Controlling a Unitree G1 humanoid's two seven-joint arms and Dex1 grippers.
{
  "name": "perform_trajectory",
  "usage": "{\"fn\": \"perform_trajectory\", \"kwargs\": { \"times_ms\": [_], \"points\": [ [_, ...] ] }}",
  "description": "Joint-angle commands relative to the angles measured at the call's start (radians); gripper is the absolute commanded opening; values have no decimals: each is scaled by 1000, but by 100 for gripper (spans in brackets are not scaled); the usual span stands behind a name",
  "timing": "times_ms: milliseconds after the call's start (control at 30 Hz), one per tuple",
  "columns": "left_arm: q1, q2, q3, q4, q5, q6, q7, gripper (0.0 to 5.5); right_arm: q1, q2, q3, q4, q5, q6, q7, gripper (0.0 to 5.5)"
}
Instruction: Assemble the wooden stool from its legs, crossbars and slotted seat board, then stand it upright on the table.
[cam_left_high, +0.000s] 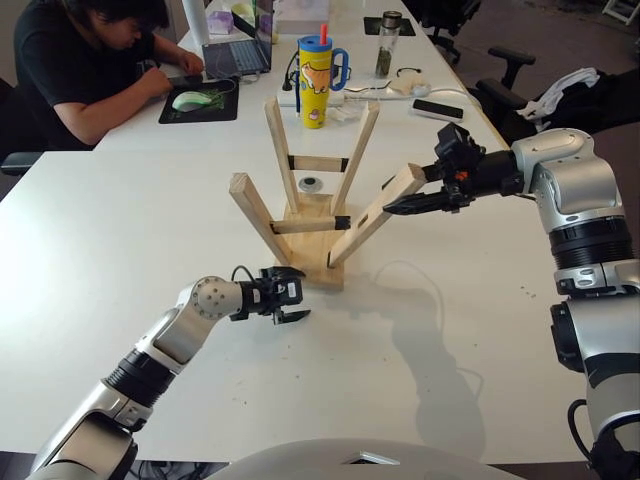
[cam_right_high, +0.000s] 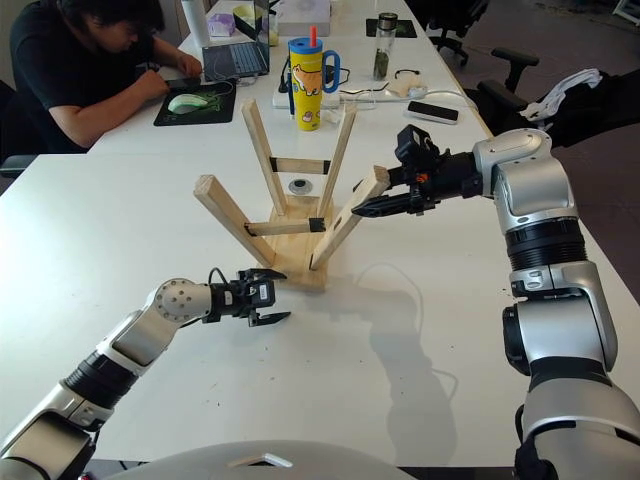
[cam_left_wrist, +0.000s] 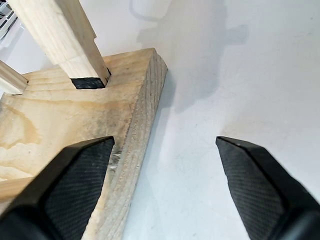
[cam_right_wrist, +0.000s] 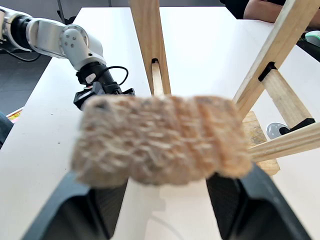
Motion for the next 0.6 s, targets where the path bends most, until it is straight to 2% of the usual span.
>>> {"fn": "perform_trajectory", "kwargs": {
  "times_ms": [33, 300, 467, 600],
  "points": [
    [100, 1, -76, 59, 60, 81, -26, 378, -1, 3, 42, -49, -50, 20, -29, 209],
    [95, -37, -61, 73, 55, 77, 22, 378, -30, 33, 97, -89, -71, 53, -37, 208],
    [91, -128, 31, 56, 14, 48, 157, 378, -72, 35, 124, -41, -92, 35, -20, 208],
    [100, -169, 78, 58, 16, 106, 228, 378, -72, 33, 124, -18, -96, 20, -15, 207]
  ]
}}
